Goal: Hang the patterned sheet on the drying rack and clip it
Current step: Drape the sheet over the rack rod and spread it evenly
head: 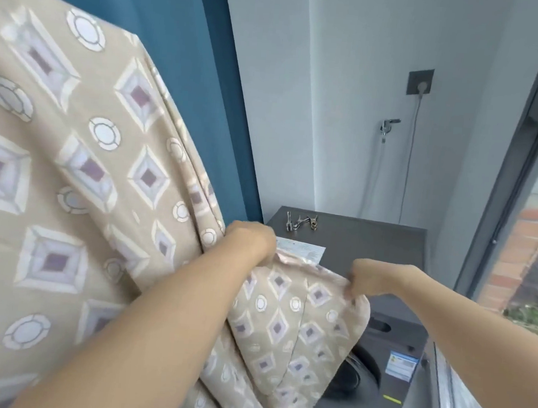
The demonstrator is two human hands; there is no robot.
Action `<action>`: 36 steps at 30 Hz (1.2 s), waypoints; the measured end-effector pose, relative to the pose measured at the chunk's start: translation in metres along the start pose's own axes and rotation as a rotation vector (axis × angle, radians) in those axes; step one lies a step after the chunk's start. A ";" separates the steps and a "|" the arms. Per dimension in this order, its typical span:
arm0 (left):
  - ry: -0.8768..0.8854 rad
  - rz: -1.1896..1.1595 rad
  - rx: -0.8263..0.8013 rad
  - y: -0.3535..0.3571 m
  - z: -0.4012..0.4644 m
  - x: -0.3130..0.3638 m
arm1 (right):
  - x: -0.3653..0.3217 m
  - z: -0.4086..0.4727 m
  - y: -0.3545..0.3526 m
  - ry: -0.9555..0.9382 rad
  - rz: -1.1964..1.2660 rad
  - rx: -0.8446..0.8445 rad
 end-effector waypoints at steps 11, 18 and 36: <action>0.193 -0.245 1.078 -0.184 -0.066 -0.038 | 0.025 -0.035 -0.112 0.023 0.933 0.483; 0.016 -0.305 0.804 -0.146 -0.045 -0.048 | 0.054 -0.083 -0.172 0.189 0.950 0.743; 0.203 -1.578 0.453 -0.179 -0.040 -0.087 | -0.054 -0.139 -0.209 -0.379 1.394 0.371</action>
Point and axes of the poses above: each hand's wrist, its own z-axis towards the middle knuckle, its own y-axis out of the palm, x = y × z, the point moved 10 cm from there along z, towards the middle knuckle, and after that the axes turned 12 degrees about -y, right-handed, at the moved point
